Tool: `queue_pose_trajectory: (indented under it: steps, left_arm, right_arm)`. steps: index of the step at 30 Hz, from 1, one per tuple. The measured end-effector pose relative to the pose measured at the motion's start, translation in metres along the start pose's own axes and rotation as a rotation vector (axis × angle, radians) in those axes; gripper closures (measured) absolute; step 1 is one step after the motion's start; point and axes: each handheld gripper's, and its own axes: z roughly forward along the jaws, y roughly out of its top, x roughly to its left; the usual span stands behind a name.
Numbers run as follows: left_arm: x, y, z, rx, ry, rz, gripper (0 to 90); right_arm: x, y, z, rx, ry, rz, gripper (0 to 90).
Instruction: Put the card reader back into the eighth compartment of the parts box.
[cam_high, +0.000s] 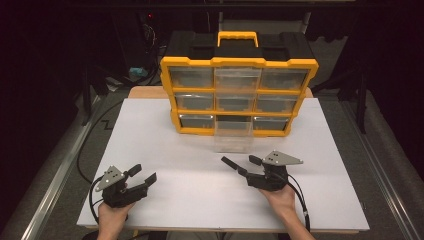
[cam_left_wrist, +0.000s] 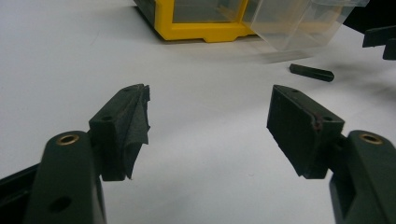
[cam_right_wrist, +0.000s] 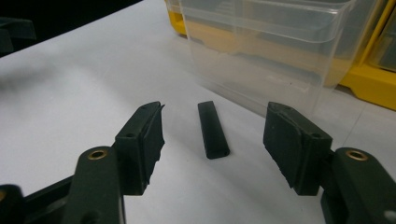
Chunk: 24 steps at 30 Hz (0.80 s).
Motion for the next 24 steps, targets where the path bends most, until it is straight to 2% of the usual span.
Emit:
queue_pose_trajectory:
  steps: [5, 11, 12, 13, 20, 21, 22, 24]
  left_arm:
    - [0.000, 0.000, 0.000, 0.000, 0.002, 0.002, 30.3]
    - [-0.001, 0.000, 0.001, 0.005, 0.003, 0.004, 30.3]
    - [-0.001, 0.000, 0.001, 0.005, 0.003, 0.004, 30.3]
    - [-0.001, 0.000, 0.001, 0.006, 0.001, 0.006, 30.3]
    - [-0.001, 0.001, 0.002, 0.014, -0.001, 0.013, 30.2]
    - [-0.001, 0.001, 0.002, 0.014, -0.001, 0.013, 30.2]
    - [-0.001, 0.001, 0.002, 0.013, -0.001, 0.015, 30.2]
    - [-0.001, 0.001, 0.002, 0.015, -0.001, 0.015, 30.2]
  right_arm:
    - [0.000, 0.006, 0.003, 0.058, 0.004, 0.003, 42.6]
    - [-0.001, 0.021, 0.010, 0.201, 0.017, 0.012, 48.8]
    - [-0.001, 0.021, 0.010, 0.201, 0.017, 0.012, 48.8]
    - [-0.001, 0.025, 0.014, 0.251, 0.019, 0.012, 50.0]
    - [0.001, 0.038, 0.028, 0.374, 0.005, -0.029, 54.8]
    - [0.001, 0.038, 0.028, 0.374, 0.005, -0.029, 54.8]
    - [0.003, 0.042, 0.034, 0.419, 0.003, -0.040, 56.2]
    - [0.004, 0.045, 0.039, 0.451, -0.003, -0.061, 57.5]
